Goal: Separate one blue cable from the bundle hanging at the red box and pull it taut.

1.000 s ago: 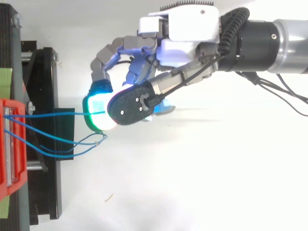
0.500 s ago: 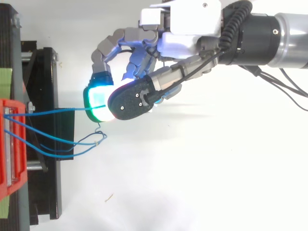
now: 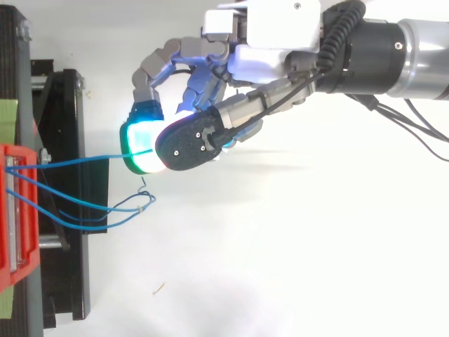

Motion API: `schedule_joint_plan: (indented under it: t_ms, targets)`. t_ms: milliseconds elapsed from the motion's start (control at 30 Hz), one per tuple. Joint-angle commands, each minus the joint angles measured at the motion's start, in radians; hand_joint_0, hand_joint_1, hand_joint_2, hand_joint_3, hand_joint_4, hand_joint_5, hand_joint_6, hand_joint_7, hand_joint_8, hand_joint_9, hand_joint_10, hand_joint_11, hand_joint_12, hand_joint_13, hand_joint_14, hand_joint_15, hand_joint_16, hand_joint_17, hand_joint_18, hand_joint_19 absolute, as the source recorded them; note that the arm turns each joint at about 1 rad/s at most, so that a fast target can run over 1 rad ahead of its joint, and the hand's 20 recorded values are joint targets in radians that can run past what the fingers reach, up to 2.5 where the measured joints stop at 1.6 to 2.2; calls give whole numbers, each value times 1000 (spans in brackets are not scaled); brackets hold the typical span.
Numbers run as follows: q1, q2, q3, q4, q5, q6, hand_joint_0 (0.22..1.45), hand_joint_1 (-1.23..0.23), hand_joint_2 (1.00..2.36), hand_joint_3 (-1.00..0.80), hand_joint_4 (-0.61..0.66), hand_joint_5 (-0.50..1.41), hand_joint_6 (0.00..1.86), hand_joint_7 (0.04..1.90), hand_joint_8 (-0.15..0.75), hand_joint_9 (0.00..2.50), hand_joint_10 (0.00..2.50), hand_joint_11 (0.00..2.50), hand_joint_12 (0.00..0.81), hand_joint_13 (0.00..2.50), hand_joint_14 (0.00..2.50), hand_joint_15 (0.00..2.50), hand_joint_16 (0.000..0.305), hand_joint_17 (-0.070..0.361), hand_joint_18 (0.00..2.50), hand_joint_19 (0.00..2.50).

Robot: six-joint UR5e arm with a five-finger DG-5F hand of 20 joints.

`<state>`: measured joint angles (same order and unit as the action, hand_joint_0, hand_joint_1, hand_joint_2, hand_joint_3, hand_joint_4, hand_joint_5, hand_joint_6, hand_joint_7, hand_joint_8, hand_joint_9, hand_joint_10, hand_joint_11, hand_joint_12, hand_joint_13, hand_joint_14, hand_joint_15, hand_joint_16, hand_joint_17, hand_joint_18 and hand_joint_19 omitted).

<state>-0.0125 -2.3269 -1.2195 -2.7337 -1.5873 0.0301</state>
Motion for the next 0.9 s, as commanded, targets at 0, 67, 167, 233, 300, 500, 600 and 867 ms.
schedule_joint_plan:
  t_ms: [0,67,167,233,300,500,600,867]
  targets:
    - [0,-2,0,0,1,2,712,-798,1015,-238,-6,-200,891,1040,334,1060,324,1366,339,1242,877,1505,47,106,1189,961]
    - [0,-2,-3,0,1,2,713,-797,1015,-244,-3,-201,892,1042,334,1052,438,1382,343,1244,879,1508,47,106,1190,965]
    - [0,-2,-3,-1,0,2,712,-795,1015,-246,14,-203,894,1028,330,1042,520,1374,344,1243,882,1526,47,107,1190,962]
    - [0,-2,-3,-8,-5,8,710,-794,1015,-244,10,-203,895,1018,335,1039,538,1374,344,1244,889,1508,47,106,1190,960]
    - [2,-2,-3,-9,-16,20,708,-795,1016,-237,4,-203,894,1022,329,1037,573,1362,338,1243,894,1506,47,106,1190,961]
    - [5,-2,-5,-9,-20,103,703,-795,1017,-226,8,-201,894,1021,328,1039,605,1354,346,1243,912,1508,47,106,1187,963]
    - [2,-2,-38,6,-25,134,703,-794,1016,-226,9,-200,894,1024,329,1041,631,1354,343,1243,918,1499,47,106,1186,960]
    - [0,-2,-94,144,-31,140,701,-792,1016,-227,22,-200,894,1022,328,1038,752,1347,345,1242,925,1503,47,106,1184,959]
